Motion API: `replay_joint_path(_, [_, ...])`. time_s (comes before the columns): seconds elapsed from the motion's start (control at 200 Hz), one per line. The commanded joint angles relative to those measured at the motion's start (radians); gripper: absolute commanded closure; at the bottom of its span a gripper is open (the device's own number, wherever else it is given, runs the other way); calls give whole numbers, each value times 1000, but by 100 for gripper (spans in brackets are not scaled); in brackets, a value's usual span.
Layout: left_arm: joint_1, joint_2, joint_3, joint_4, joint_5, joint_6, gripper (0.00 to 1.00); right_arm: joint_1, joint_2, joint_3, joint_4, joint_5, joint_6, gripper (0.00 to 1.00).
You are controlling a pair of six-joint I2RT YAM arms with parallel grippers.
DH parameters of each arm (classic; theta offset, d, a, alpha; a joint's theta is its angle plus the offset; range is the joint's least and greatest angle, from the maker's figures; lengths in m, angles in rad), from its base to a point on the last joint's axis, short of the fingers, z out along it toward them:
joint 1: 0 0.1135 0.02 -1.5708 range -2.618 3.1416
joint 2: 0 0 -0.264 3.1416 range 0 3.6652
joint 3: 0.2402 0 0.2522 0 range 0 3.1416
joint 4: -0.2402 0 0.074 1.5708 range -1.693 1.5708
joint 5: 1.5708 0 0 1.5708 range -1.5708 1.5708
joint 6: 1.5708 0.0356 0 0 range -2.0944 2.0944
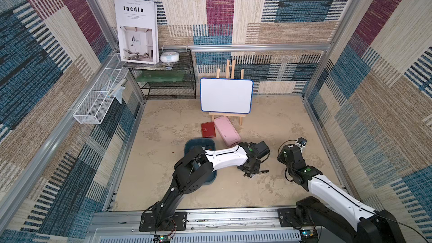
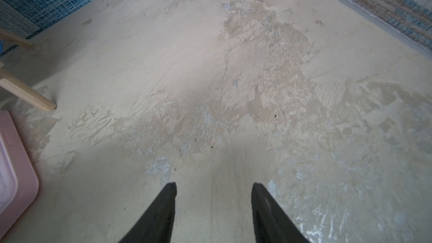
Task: Put the usb flash drive into the storage box
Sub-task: Pick up the USB flash from the center of the board.
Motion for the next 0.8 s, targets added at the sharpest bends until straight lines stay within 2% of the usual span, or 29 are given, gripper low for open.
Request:
replay_joint_path(0.0, [7, -6, -17, -90, -51, 21, 69, 0, 1, 7, 24, 1, 1, 43])
replay_joint_path(0.326, [9, -1, -33, -85, -15, 36, 69, 0, 4, 6, 24, 0, 1, 43])
replay_joint_path(0.626, [-5, -55, -89, -102, -16, 51, 62, 1, 7, 7, 26, -2, 0, 43])
replay_joint_path(0.796, [-17, -55, -88, -113, -24, 52, 62, 1, 7, 6, 27, -2, 0, 43])
